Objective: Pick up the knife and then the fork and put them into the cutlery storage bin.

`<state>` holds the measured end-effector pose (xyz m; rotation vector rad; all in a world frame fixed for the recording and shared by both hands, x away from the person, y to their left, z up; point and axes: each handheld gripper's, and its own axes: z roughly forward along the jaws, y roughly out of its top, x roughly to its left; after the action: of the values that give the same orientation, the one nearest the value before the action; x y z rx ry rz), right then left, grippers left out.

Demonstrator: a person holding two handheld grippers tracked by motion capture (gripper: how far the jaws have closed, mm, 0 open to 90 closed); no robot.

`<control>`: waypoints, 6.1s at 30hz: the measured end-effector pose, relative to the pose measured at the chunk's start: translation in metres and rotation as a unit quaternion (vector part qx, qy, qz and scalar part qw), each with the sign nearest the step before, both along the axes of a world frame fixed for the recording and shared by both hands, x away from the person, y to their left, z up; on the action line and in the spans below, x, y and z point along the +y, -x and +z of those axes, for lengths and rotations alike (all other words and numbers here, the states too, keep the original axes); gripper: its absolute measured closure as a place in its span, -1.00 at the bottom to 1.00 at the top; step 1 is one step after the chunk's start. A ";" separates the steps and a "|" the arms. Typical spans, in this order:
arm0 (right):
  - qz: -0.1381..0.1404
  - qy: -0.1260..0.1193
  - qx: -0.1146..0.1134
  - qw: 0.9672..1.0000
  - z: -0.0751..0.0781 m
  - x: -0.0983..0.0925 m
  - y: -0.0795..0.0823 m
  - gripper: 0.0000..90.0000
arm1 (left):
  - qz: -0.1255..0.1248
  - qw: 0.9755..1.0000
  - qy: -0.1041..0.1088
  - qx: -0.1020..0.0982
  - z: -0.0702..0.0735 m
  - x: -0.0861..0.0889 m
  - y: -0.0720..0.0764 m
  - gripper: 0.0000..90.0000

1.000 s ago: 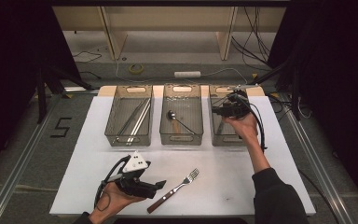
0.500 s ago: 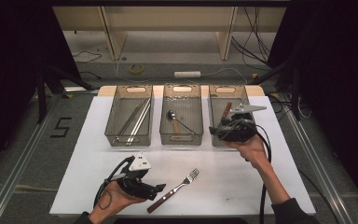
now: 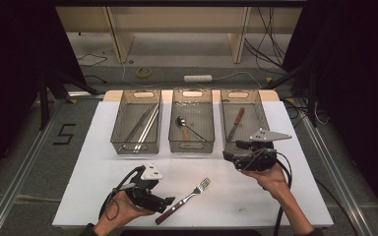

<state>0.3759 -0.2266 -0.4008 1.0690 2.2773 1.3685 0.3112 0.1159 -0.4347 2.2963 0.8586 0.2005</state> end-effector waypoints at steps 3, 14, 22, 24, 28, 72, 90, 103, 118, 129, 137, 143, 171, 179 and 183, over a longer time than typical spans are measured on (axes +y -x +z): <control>0.002 -0.005 -0.001 1.000 -0.003 0.000 0.008 -0.30 | -0.003 1.000 -0.007 -0.001 0.000 0.000 0.000 -0.65; 0.007 0.005 0.006 1.000 -0.016 0.003 0.022 -0.31 | -0.011 0.999 -0.041 0.021 -0.006 -0.005 0.002 -0.60; 0.015 -0.013 -0.001 1.000 -0.019 0.002 0.036 -0.34 | -0.020 0.998 -0.056 0.038 -0.009 -0.009 0.003 -0.54; 0.017 -0.013 0.000 1.000 -0.020 0.002 0.039 -0.34 | -0.023 0.997 -0.062 0.042 -0.010 -0.010 0.004 -0.52; 0.023 -0.008 0.003 1.000 -0.022 0.003 0.043 -0.34 | -0.034 0.995 -0.074 0.052 -0.011 -0.012 0.005 -0.42; 0.048 0.010 0.015 0.999 -0.030 0.012 0.061 -0.35 | -0.080 0.981 -0.153 0.086 -0.029 -0.041 0.009 0.61; 0.052 0.012 0.015 0.998 -0.030 0.013 0.061 -0.34 | -0.086 0.982 -0.147 0.077 -0.030 -0.039 0.011 0.67; 0.075 0.018 0.005 0.997 -0.028 0.020 0.065 -0.33 | -0.101 0.984 -0.125 0.074 -0.017 -0.034 0.004 0.68; 0.164 0.073 -0.024 0.984 -0.032 0.058 0.081 -0.33 | -0.144 0.979 -0.117 0.079 -0.002 -0.046 -0.003 0.67; 0.189 0.117 -0.043 0.974 -0.039 0.075 0.085 -0.27 | -0.164 0.976 -0.107 0.091 0.009 -0.055 -0.010 0.67; 0.205 0.151 -0.058 0.965 -0.045 0.086 0.088 -0.21 | -0.176 0.973 -0.111 0.097 0.012 -0.060 -0.010 0.67; 0.218 0.183 -0.075 0.956 -0.051 0.093 0.091 -0.08 | -0.186 0.971 -0.113 0.102 0.016 -0.063 -0.010 0.67; 0.296 0.296 -0.161 0.894 -0.060 0.106 0.103 0.71 | -0.206 0.968 -0.089 0.114 0.025 -0.067 -0.011 0.66; 0.290 0.311 -0.175 0.888 -0.059 0.104 0.103 0.74 | -0.194 0.973 -0.065 0.106 0.028 -0.064 -0.014 0.34; 0.282 0.308 -0.174 0.892 -0.056 0.099 0.100 0.74 | -0.168 0.981 -0.053 0.082 0.033 -0.059 -0.017 -0.07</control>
<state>0.2764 -0.1279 -0.4570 -0.0476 2.5394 0.7739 0.3281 0.0570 -0.4020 2.5424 0.5342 -0.0973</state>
